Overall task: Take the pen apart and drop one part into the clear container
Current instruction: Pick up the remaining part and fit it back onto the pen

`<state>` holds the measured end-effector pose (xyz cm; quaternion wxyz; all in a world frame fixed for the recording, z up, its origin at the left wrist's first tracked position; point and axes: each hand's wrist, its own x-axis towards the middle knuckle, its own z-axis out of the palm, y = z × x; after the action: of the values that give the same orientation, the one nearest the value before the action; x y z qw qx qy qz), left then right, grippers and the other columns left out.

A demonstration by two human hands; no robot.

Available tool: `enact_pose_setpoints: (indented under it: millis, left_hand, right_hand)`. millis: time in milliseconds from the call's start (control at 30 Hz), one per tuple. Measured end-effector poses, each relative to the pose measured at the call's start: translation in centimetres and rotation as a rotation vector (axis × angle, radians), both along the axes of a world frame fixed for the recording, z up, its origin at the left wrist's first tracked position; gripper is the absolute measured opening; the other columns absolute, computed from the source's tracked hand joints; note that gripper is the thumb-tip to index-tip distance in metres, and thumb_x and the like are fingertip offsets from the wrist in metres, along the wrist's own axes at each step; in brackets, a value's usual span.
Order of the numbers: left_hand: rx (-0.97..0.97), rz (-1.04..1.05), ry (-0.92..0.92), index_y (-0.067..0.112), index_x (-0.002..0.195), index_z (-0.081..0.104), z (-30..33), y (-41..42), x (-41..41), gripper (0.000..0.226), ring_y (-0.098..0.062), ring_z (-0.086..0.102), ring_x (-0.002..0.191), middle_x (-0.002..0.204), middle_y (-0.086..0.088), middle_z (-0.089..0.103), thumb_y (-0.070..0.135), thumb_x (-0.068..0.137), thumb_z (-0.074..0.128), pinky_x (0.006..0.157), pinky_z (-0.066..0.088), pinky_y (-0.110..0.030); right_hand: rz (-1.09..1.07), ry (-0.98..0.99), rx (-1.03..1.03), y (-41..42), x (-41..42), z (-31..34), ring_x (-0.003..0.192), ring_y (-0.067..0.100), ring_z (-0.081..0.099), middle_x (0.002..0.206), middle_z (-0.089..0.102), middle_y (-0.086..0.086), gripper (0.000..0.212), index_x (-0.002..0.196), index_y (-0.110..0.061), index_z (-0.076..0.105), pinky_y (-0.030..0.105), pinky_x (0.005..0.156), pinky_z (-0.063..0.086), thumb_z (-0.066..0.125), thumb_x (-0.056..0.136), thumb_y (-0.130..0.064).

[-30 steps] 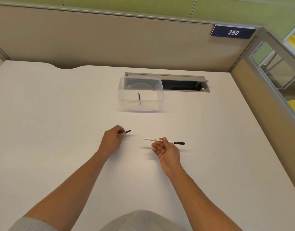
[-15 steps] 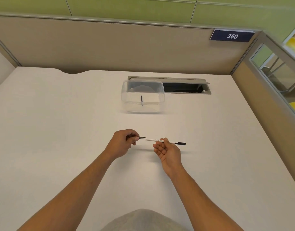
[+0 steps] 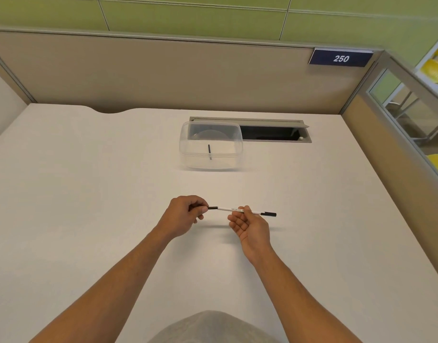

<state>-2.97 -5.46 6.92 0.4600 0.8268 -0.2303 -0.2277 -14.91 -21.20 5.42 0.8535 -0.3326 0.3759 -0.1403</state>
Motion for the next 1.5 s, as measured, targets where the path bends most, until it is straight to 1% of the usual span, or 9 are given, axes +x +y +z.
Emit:
enact_pose_setpoints:
  millis: [367, 533, 733, 867, 1067, 1133, 1267, 1367, 1500]
  left_hand:
    - [-0.009, 0.005, 0.013, 0.017, 0.083, 0.073, 0.4, -0.3, -0.2, 0.012, -0.004, 0.064, 0.057, 0.065, 0.003, 0.070, 0.011, 0.089, 0.065, 0.056, 0.049, -0.014]
    - [0.003, 0.023, 0.021, 0.019, 0.083, 0.074, 0.2, -0.2, -0.5, 0.011, -0.004, 0.063, 0.054, 0.064, 0.003, 0.071, 0.014, 0.089, 0.066, 0.055, 0.049, -0.013]
    - [-0.022, 0.025, 0.044, 0.018, 0.084, 0.074, 0.1, -0.2, -0.6, 0.009, -0.009, 0.065, 0.057, 0.065, 0.001, 0.071, 0.014, 0.089, 0.067, 0.058, 0.052, -0.018]
    - [-0.074, 0.037, 0.084, 0.015, 0.083, 0.074, 0.0, -0.1, -0.7, 0.011, -0.009, 0.065, 0.059, 0.063, 0.005, 0.069, 0.009, 0.088, 0.066, 0.057, 0.051, -0.018]
    - [-0.034, -0.044, 0.058, 0.019, 0.100, 0.075, 0.0, -0.4, -0.9, 0.019, -0.003, 0.062, 0.067, 0.088, -0.002, 0.065, 0.010, 0.094, 0.058, 0.063, 0.052, -0.020]
    - [-0.034, -0.070, 0.057, 0.020, 0.101, 0.075, 0.1, -0.5, -1.1, 0.020, -0.003, 0.062, 0.068, 0.092, -0.003, 0.063, 0.012, 0.095, 0.058, 0.064, 0.053, -0.020]
    - [-0.086, -0.034, 0.105, 0.016, 0.099, 0.074, 0.1, -0.8, -1.4, 0.017, -0.007, 0.064, 0.068, 0.087, 0.001, 0.066, 0.010, 0.094, 0.059, 0.064, 0.053, -0.024]
    - [-0.172, 0.018, 0.196, 0.007, 0.099, 0.072, 0.1, -1.0, -1.5, 0.019, -0.017, 0.071, 0.073, 0.085, -0.009, 0.070, 0.004, 0.096, 0.054, 0.065, 0.056, -0.028]
    - [-0.277, 0.051, 0.345, -0.001, 0.103, 0.068, 0.0, -1.2, -2.0, 0.020, -0.025, 0.073, 0.085, 0.094, -0.018, 0.071, -0.001, 0.097, 0.049, 0.073, 0.060, -0.029]
  right_hand:
    - [0.017, -0.001, -0.028, -0.5, -0.2, -0.2, 0.068, 0.024, 0.070, 0.070, 0.071, 0.011, 0.020, 0.092, -0.003, 0.062, 0.029, 0.057, 0.057, 0.054, 0.095, -0.020]
    - [0.014, 0.007, -0.035, -0.4, -0.3, -0.1, 0.068, 0.024, 0.070, 0.071, 0.070, 0.012, 0.020, 0.092, -0.002, 0.062, 0.029, 0.057, 0.057, 0.054, 0.095, -0.021]
    - [0.012, 0.010, -0.038, -0.5, -0.2, -0.1, 0.066, 0.023, 0.069, 0.069, 0.070, 0.011, 0.020, 0.094, -0.001, 0.061, 0.029, 0.056, 0.056, 0.054, 0.095, -0.021]
    - [0.020, 0.015, -0.044, -0.4, -0.4, -0.2, 0.068, 0.025, 0.069, 0.071, 0.070, 0.012, 0.021, 0.094, -0.001, 0.062, 0.029, 0.057, 0.057, 0.055, 0.094, -0.021]
    - [0.032, 0.022, -0.053, -0.3, -0.5, -0.3, 0.068, 0.025, 0.069, 0.072, 0.070, 0.013, 0.021, 0.094, -0.001, 0.062, 0.029, 0.057, 0.056, 0.055, 0.094, -0.021]
    - [0.035, 0.023, -0.055, -0.3, -0.4, -0.3, 0.068, 0.025, 0.069, 0.072, 0.070, 0.013, 0.022, 0.095, 0.000, 0.062, 0.029, 0.057, 0.056, 0.055, 0.094, -0.021]
    - [0.033, 0.021, -0.052, -0.2, -0.3, -0.2, 0.068, 0.025, 0.069, 0.072, 0.070, 0.013, 0.022, 0.095, 0.000, 0.062, 0.030, 0.057, 0.057, 0.054, 0.095, -0.021]
    - [0.034, 0.015, -0.050, -0.1, -0.3, -0.2, 0.069, 0.025, 0.069, 0.073, 0.070, 0.013, 0.022, 0.096, 0.000, 0.062, 0.030, 0.057, 0.056, 0.054, 0.095, -0.021]
    - [0.037, 0.011, -0.042, -0.1, -0.3, -0.3, 0.070, 0.025, 0.070, 0.074, 0.071, 0.013, 0.022, 0.097, 0.000, 0.061, 0.030, 0.058, 0.057, 0.054, 0.095, -0.021]
